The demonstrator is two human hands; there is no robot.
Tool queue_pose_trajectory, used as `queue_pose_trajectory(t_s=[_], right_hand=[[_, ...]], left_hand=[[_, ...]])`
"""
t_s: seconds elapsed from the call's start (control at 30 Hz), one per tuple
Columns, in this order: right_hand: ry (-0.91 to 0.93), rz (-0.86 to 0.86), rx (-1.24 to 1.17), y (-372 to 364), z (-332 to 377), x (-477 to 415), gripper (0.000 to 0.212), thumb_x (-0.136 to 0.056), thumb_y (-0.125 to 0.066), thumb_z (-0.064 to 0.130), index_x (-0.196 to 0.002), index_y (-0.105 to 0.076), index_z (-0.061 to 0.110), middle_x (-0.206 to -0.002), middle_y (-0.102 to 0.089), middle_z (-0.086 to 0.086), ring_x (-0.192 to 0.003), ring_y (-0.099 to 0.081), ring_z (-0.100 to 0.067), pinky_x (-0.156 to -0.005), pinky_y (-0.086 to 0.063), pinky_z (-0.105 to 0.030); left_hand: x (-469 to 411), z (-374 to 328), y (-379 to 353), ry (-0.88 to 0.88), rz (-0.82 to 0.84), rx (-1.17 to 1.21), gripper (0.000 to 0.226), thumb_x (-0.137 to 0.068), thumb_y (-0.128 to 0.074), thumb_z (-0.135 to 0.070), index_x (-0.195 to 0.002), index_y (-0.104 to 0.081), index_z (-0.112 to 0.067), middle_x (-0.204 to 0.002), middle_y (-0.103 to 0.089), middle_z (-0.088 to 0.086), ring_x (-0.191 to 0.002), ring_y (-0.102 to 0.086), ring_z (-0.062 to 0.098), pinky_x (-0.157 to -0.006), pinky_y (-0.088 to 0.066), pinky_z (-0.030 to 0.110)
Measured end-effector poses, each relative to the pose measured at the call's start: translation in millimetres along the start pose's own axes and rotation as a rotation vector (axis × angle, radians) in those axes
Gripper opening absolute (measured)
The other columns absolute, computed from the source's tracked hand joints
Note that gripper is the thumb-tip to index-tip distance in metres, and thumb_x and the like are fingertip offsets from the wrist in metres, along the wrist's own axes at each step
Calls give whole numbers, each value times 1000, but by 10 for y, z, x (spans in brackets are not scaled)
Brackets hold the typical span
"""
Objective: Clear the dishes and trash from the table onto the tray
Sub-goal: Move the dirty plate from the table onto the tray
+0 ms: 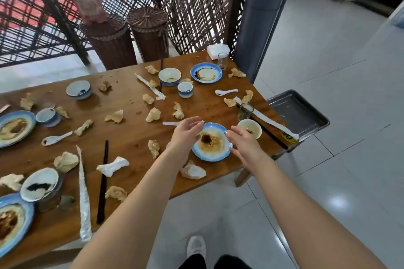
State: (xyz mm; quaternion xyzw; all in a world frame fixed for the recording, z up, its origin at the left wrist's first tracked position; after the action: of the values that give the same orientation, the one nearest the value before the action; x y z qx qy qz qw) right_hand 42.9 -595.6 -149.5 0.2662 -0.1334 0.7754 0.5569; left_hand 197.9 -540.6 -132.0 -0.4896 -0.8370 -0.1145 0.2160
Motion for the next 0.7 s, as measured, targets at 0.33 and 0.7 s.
queue_pose_trajectory(t_s=[0.33, 0.7], right_hand=[[-163, -164, 46, 62, -216, -542, 42, -101, -39, 40, -126, -54, 8, -124, -58, -6, -111, -52, -21, -97, -42, -35], [-198, -188, 562, 19, -583, -928, 54, -102, -34, 41, -145, -35, 7, -147, -41, -10, -135, -38, -27, -105, -36, -36]], left_hand=[[-827, 129, 128, 32, -16, -324, 21, -89, -61, -45, -78, -65, -27, -92, -68, 6, -91, -64, 21, -92, -50, 41], [-1569, 355, 125, 159, 87, -1014, 41, -93, -55, -46, -79, -61, -7, -64, -49, 3, -56, -43, 14, -51, -30, 25]])
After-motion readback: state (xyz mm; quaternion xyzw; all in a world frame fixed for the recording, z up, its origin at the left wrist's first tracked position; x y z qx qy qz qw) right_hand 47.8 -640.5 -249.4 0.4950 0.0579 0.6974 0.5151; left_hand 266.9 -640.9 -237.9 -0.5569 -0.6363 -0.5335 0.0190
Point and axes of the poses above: each hand's wrist, its own x-axis away from the middle knuckle, its own y-axis out of the back of the hand, z = x × y, the point moved 3 cm from there along -x, towards the middle knuckle
